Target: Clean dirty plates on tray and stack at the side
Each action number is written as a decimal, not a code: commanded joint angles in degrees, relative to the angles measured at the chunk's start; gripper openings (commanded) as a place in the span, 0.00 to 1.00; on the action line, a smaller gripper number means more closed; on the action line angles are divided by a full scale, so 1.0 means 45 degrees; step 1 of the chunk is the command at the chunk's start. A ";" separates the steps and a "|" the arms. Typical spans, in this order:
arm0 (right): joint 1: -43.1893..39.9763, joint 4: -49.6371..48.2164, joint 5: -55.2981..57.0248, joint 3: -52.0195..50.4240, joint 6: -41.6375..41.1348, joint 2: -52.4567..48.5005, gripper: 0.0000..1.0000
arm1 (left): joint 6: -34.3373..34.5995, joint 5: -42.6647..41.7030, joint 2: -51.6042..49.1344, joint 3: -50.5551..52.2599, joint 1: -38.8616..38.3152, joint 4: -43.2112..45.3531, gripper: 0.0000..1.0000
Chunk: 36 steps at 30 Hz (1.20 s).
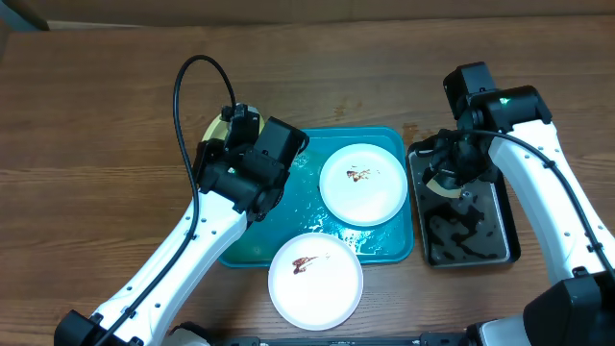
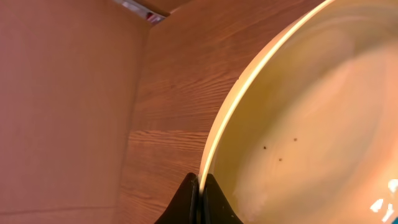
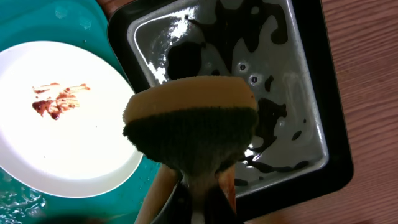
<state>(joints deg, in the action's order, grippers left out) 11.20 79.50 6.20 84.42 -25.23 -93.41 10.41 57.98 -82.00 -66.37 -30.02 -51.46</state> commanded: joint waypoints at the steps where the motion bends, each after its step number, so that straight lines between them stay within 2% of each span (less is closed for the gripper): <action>1: -0.0019 -0.0019 0.0044 0.0233 0.0044 0.0039 0.04 | 0.0311 0.0588 -0.0092 -0.0214 -0.0063 0.0015 0.04; 12: -0.0019 -0.0024 0.0044 0.0233 0.0044 0.0039 0.04 | 0.0316 0.0049 -0.0092 -0.0214 -0.0049 -0.0170 0.04; 15: -0.0019 -0.0019 0.0044 0.0233 0.0044 0.0039 0.04 | 0.0316 -0.1171 -0.0092 -0.0214 0.0185 -0.0325 0.04; 18: -0.0019 -0.0015 0.0044 0.0233 0.0044 0.0039 0.04 | 0.0321 -0.3264 -0.0087 -0.0219 0.0860 -0.0316 0.04; 25: -0.0019 0.0005 0.0044 0.0233 0.0049 0.0039 0.04 | 0.0889 -0.8276 -0.0087 -0.0219 0.4099 -0.0505 0.04; 31: -0.0019 0.0049 0.0044 0.0233 0.0049 0.0039 0.04 | 0.0884 -1.2891 -0.0092 -0.0214 0.8684 -0.0461 0.04; 36: -0.0019 0.0083 0.0044 0.0233 0.0049 0.0039 0.04 | 0.0894 -1.4222 -0.0393 -0.0194 1.1934 -0.0447 0.04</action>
<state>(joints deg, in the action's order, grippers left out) 11.18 79.81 6.20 84.44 -25.23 -93.41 13.43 2.98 -82.76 -66.37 18.57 -53.58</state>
